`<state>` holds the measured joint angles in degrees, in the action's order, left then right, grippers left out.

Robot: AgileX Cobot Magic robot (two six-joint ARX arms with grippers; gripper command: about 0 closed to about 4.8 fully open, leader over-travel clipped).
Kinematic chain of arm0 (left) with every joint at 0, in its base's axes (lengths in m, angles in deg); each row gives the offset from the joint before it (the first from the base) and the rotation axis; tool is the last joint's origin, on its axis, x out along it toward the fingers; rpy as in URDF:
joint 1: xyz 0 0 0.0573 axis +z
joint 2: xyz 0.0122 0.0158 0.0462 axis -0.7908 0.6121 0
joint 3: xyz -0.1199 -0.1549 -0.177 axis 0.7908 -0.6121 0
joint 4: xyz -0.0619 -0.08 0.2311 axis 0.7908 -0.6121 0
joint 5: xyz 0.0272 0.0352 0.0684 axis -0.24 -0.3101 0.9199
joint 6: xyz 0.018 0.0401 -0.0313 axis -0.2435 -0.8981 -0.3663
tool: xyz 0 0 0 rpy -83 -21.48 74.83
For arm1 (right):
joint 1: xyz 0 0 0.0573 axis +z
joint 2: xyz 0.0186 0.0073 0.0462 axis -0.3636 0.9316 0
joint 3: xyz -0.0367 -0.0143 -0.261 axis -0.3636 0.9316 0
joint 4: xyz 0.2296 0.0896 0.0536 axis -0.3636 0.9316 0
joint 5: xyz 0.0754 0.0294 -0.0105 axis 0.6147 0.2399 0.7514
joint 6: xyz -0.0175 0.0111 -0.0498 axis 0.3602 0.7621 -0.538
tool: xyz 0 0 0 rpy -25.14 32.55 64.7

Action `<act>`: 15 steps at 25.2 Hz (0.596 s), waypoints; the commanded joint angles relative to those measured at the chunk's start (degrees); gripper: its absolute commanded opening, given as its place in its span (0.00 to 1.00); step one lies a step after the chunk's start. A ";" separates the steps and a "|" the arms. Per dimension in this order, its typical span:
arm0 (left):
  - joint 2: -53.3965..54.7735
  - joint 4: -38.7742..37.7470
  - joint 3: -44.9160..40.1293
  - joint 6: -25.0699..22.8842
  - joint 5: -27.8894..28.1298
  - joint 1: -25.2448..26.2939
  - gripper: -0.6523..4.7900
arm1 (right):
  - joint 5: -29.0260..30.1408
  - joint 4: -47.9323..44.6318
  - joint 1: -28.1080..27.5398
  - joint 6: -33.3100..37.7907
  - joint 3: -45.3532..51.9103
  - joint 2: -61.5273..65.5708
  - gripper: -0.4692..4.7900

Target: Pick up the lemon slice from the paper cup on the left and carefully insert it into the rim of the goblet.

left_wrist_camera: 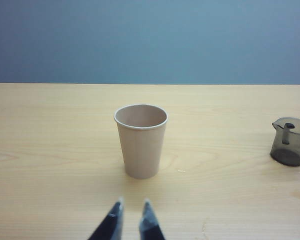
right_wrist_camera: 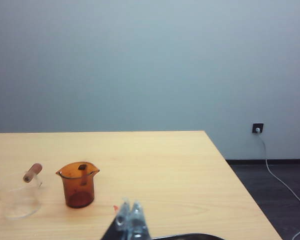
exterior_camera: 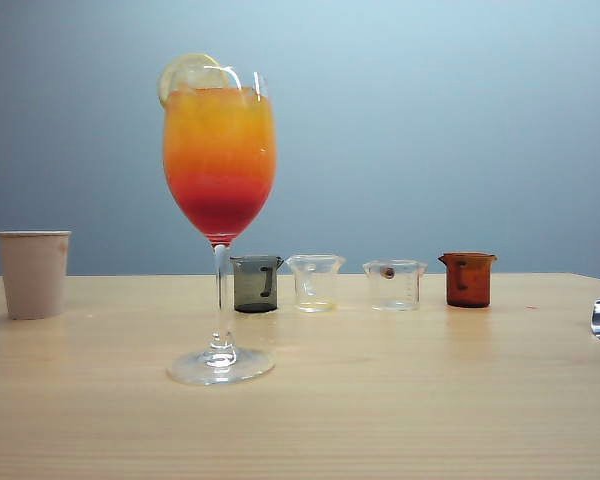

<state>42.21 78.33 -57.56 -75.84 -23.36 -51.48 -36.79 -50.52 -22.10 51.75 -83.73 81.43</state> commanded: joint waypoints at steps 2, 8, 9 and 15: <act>0.04 0.68 0.20 0.00 -0.17 0.09 0.22 | 0.09 -0.46 0.00 0.33 0.09 0.04 0.08; 0.04 0.68 0.20 0.00 -0.17 0.09 0.22 | 2.16 5.70 0.42 0.35 0.74 0.02 0.08; 0.04 0.66 0.20 0.00 -0.20 0.09 0.22 | 2.75 5.70 0.42 0.37 0.61 0.02 0.08; 0.04 0.68 0.20 0.00 -0.17 0.09 0.22 | 2.62 3.39 0.39 0.55 0.59 0.02 0.08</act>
<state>42.21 78.26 -57.56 -75.84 -23.36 -51.48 -34.21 -44.51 -21.70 51.86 -83.31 81.43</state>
